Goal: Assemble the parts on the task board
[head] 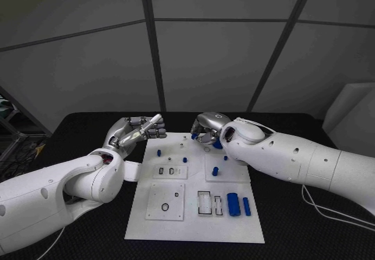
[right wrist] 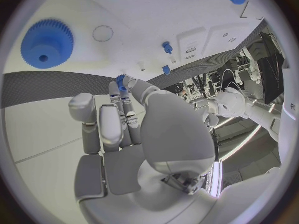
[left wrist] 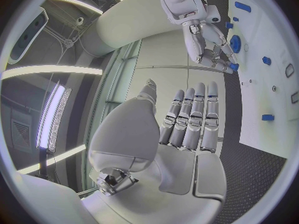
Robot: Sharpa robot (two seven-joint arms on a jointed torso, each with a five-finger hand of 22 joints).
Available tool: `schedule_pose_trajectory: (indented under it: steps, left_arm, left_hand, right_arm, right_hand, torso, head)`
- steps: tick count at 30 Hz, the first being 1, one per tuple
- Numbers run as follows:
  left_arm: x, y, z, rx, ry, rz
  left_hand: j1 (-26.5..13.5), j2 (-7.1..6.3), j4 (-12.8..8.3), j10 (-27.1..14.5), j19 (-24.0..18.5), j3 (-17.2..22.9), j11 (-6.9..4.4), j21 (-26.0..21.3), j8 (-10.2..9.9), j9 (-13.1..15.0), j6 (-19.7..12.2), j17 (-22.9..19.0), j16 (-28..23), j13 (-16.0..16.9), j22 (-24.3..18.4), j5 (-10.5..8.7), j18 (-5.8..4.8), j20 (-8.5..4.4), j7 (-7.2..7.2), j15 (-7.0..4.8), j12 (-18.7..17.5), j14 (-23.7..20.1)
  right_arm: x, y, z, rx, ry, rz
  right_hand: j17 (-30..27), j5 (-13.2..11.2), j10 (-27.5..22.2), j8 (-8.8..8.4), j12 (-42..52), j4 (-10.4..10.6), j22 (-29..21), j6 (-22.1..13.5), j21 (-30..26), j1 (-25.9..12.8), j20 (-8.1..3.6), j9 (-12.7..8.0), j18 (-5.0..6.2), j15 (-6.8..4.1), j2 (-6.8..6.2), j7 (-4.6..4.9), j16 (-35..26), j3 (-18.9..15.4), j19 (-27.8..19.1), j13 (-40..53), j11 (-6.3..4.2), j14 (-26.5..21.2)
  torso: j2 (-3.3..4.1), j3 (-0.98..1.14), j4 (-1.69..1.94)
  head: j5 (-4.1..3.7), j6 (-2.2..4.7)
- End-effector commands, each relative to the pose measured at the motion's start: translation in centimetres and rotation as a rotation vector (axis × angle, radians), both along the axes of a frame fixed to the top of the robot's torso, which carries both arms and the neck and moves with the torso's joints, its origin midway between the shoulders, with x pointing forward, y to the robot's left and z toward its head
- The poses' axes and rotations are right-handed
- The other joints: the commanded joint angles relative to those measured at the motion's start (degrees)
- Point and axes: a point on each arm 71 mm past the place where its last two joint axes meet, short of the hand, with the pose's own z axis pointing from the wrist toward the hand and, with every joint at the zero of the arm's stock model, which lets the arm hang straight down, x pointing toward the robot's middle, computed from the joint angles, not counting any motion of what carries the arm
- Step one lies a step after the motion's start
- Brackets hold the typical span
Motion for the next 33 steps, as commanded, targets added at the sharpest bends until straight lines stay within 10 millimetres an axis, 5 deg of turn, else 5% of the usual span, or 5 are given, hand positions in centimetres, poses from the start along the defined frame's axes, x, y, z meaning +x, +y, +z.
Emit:
schedule_pose_trajectory:
  steps: [1, 13, 33]
  left_arm:
    - [0.0, -0.2, 0.2, -0.003, -0.014, -0.016]
    - [0.0, -0.3, 0.2, -0.004, -0.013, -0.019]
    - [-0.1, -0.4, 0.3, -0.006, -0.012, -0.025]
  left_hand:
    - [-0.2, 0.08, 0.1, 0.0, 0.3, -0.2, 0.25, 0.1, -0.3, -0.1, 0.1, 0.1, -0.3, 0.0, -0.1, -0.23, -1.11, 0.02, 0.36, 0.41, -0.2, -0.1]
    - [-0.2, 0.12, 0.1, -0.1, 0.3, -0.2, 0.26, 0.1, -0.4, -0.1, 0.1, 0.1, -0.4, 0.0, -0.1, -0.24, -1.11, 0.03, 0.37, 0.44, -0.2, -0.1]
    - [-0.2, 0.14, 0.1, -0.1, 0.3, -0.2, 0.27, 0.1, -0.4, -0.1, 0.1, 0.1, -0.4, 0.0, -0.1, -0.24, -1.12, 0.04, 0.37, 0.45, -0.3, -0.1]
  right_arm:
    - [0.3, 0.4, 0.3, 0.027, -0.020, -0.007]
    - [1.1, 1.8, 0.0, 0.022, -0.018, -0.017]
    - [2.0, 2.6, -0.6, -0.012, 0.010, -0.033]
  right_hand:
    - [0.1, -0.4, 0.3, 0.21, 0.1, 0.0, 0.0, 0.3, 0.2, 0.2, -0.03, 0.0, -0.79, -0.46, -0.30, 0.13, 0.4, 0.3, 0.5, 0.0, -0.04, 1.7]
    - [0.4, -0.2, 0.2, -0.01, -0.2, 0.4, 0.3, 0.1, 0.5, -0.3, 0.02, -0.1, -0.82, -0.38, -0.45, 0.20, 0.7, 0.6, 0.4, -0.1, 0.05, 1.7]
    - [0.5, -0.1, -0.1, -0.22, -0.4, 0.6, 0.4, -0.1, 0.6, -0.7, 0.09, -0.1, -0.82, -0.30, -0.53, 0.27, 0.9, 0.8, 0.3, -0.1, 0.14, 1.7]
  torso:
    - [0.11, 0.02, -0.01]
    - [0.70, -0.20, 0.50]
    - [0.76, -0.22, 0.40]
  head:
    - [0.29, 0.09]
    - [0.22, 0.12]
    - [0.43, -0.19]
